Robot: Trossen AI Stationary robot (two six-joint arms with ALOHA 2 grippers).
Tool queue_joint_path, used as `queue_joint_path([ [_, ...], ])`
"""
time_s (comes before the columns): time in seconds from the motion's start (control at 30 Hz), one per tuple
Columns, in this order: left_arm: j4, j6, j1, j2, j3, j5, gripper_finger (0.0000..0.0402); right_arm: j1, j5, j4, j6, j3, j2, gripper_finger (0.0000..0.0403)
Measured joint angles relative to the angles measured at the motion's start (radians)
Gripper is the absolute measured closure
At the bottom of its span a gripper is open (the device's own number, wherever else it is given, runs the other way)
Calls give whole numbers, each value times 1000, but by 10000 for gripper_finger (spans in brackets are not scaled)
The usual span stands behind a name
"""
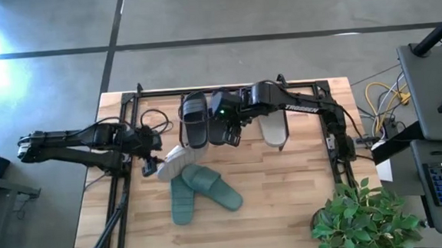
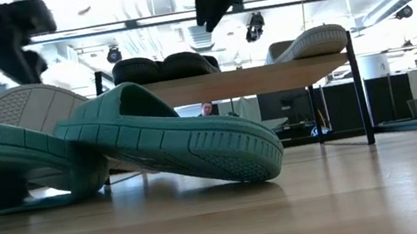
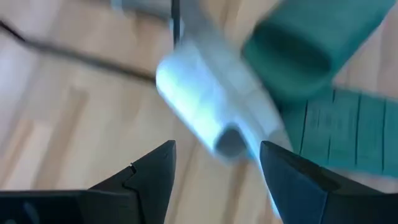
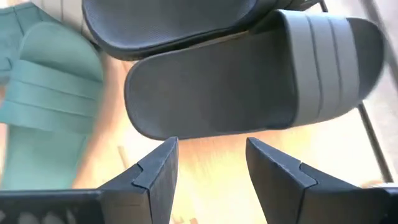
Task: Pick and place slides into the shelf
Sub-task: Put the gray slide on the shelf
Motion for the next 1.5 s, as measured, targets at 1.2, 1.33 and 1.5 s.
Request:
queue_joint_path([
  [1.2, 132, -326, -85, -13, -158, 117, 307, 174, 265, -16, 300, -18, 7, 223],
  [1.33, -19, -271, -99, -31, -105, 200, 383, 174, 253, -38, 288, -18, 7, 228],
  [1.5, -353, -180, -124, -73, 95, 149, 380, 174, 247, -91, 299, -18, 7, 239],
])
